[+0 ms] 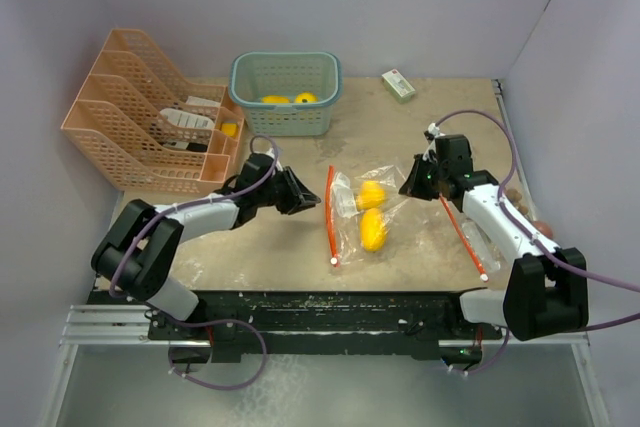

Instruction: Open the zip-top bag and remove the fake food

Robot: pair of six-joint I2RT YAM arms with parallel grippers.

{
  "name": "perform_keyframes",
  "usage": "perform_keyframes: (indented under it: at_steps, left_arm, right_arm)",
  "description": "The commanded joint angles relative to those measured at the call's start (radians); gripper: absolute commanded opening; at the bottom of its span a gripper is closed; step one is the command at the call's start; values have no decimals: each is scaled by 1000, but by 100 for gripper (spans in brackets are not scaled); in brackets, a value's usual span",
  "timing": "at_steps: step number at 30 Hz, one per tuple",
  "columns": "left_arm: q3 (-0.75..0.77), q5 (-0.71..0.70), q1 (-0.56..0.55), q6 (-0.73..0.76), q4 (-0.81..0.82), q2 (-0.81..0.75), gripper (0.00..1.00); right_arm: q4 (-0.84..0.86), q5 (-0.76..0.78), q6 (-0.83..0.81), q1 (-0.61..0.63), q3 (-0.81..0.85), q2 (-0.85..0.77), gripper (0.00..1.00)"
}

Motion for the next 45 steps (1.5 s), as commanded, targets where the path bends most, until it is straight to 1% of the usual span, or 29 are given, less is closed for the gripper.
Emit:
perform_keyframes:
  at_steps: [1,5,9,14,16,19,25,32,33,34,37,40,43,45]
  left_arm:
    - [-9,10,45,9,24,-46,28]
    - [3,17,54,29,24,-22,28]
    - [60,51,42,46,14,58,26]
    - [212,53,-32,93,-56,164,23]
    - [274,53,-61,93,-61,189,22]
    - [328,50,-91,91,-59,210,21]
    - [375,85,-137,81,-26,273,17]
    - [412,68,-186,81,-26,367,16]
    - [421,65,-188,88,-33,379,16]
    - [428,62,-190,94,-42,389,19]
    - [444,60,-193,102,-59,419,32]
    - [450,56,-201,107,-65,436,40]
    - [463,61,-209,113,-75,449,44]
    - [473,82,-214,109,-55,451,44]
  right_arm:
    - [16,-24,-17,-4,-13,-4,0]
    - [19,-34,-18,-4,-8,5,0]
    - [20,-32,-20,-4,-8,8,0]
    - [18,-32,-20,-4,-6,10,0]
    - [17,-30,-21,-4,-5,10,0]
    - [15,-24,-20,-4,-9,4,0]
    - [19,-26,-21,-4,-8,7,0]
    - [15,-31,-23,-4,-6,4,0]
    - [15,-32,-23,-3,-6,2,0]
    - [14,-32,-22,-4,-7,1,0]
    - [11,-32,-23,-4,-10,-1,0]
    - [12,-32,-23,-5,-8,-1,0]
    - [7,-37,-23,-4,-3,0,0]
    - [9,-40,-23,-4,-3,2,0]
